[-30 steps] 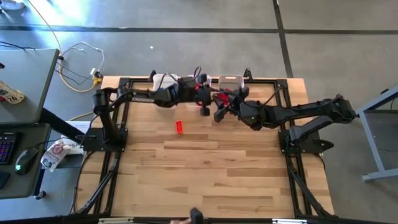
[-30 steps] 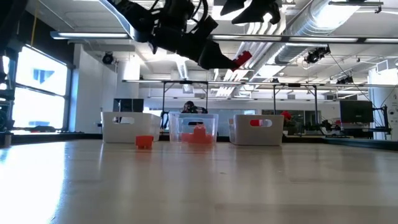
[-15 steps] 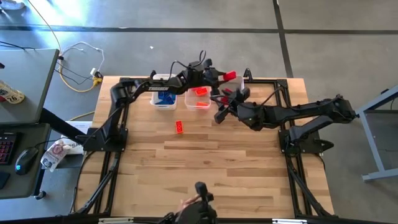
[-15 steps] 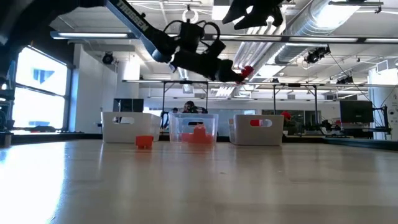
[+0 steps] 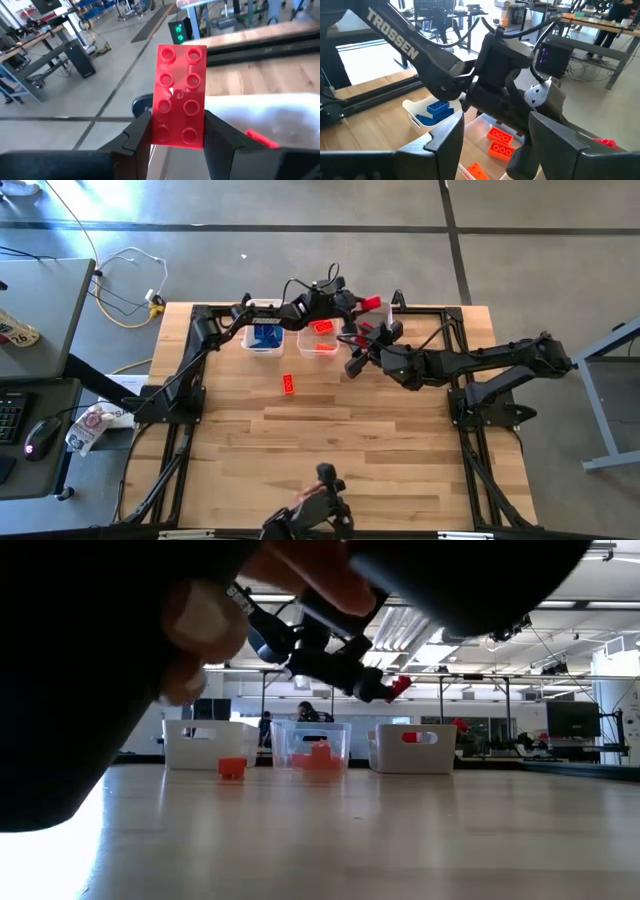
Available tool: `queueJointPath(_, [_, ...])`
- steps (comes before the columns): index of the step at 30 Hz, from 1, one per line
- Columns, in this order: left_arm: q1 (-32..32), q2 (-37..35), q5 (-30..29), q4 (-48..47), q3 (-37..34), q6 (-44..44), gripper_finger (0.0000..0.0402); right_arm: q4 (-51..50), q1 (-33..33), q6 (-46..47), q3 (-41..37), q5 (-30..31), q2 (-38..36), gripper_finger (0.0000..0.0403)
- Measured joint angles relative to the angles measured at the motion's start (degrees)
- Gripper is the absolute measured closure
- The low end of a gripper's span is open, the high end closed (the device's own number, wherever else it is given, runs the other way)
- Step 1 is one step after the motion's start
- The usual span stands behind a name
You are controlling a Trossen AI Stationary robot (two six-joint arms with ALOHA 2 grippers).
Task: Sort & place blocks by color
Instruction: Put the red game piece into the gray bin
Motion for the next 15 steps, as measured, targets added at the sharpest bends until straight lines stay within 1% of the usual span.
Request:
queueJointPath(7, [0.8,0.7,0.2,-1.4,0.0,0.2,0.0283,0.0,0.0,1.4,0.0,-0.2,0.0,0.0192])
queueJointPath(9, [0.8,0.7,0.2,-1.8,0.0,0.2,0.0278,0.0,0.0,1.5,0.0,-0.4,0.0,0.0192])
queueJointPath(15, [0.3,0.7,0.2,-1.8,0.0,2.8,0.0229,-0.1,0.0,1.5,0.0,-0.4,0.0,0.0192])
